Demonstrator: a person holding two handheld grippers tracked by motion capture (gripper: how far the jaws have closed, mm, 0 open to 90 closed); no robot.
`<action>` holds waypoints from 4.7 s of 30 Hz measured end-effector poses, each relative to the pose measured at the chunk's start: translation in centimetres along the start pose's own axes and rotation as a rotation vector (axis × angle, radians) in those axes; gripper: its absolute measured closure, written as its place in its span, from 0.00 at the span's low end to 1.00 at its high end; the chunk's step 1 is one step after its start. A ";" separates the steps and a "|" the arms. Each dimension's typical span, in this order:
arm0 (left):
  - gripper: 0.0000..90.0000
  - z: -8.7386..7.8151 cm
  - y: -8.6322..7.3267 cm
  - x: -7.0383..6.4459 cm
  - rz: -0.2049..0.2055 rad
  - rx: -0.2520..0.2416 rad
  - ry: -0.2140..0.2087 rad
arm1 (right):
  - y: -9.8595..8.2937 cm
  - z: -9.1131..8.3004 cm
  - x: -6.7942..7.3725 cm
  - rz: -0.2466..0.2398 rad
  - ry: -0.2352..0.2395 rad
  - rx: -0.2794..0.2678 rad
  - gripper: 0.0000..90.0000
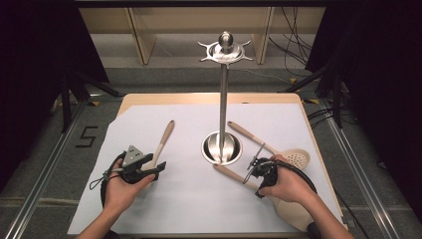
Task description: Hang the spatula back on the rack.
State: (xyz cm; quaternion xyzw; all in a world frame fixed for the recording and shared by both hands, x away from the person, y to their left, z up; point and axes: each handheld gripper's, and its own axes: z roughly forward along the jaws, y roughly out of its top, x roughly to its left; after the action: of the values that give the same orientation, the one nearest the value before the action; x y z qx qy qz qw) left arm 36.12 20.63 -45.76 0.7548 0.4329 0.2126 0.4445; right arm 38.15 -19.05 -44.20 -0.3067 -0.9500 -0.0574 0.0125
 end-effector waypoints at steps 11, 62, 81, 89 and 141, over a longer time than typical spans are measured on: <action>0.45 -0.4 0.2 -0.2 0.013 -0.005 0.008 | 0.3 1.2 0.3 -0.007 -0.027 0.046 0.69; 0.45 -0.1 0.3 -0.6 0.035 -0.018 -0.019 | -1.0 -3.6 2.1 -0.155 -0.054 -0.488 0.88; 0.45 -0.7 1.7 -2.1 0.100 -0.129 -0.077 | -1.3 -4.8 2.6 -0.090 -0.088 -0.637 0.88; 0.45 -1.1 4.2 -4.5 0.097 -0.195 -0.216 | -1.3 -5.6 2.8 -0.106 -0.082 -0.691 0.88; 0.83 0.6 14.7 -14.0 0.085 -0.341 -0.595 | -0.3 -7.2 5.3 -0.121 -0.092 -0.936 0.86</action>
State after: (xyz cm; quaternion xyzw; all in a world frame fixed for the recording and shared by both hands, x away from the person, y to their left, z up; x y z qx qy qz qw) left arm 35.88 5.22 -32.61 0.7159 0.2106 0.0708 0.6619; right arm 33.55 -17.04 -36.80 -0.2258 -0.8377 -0.4665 -0.1724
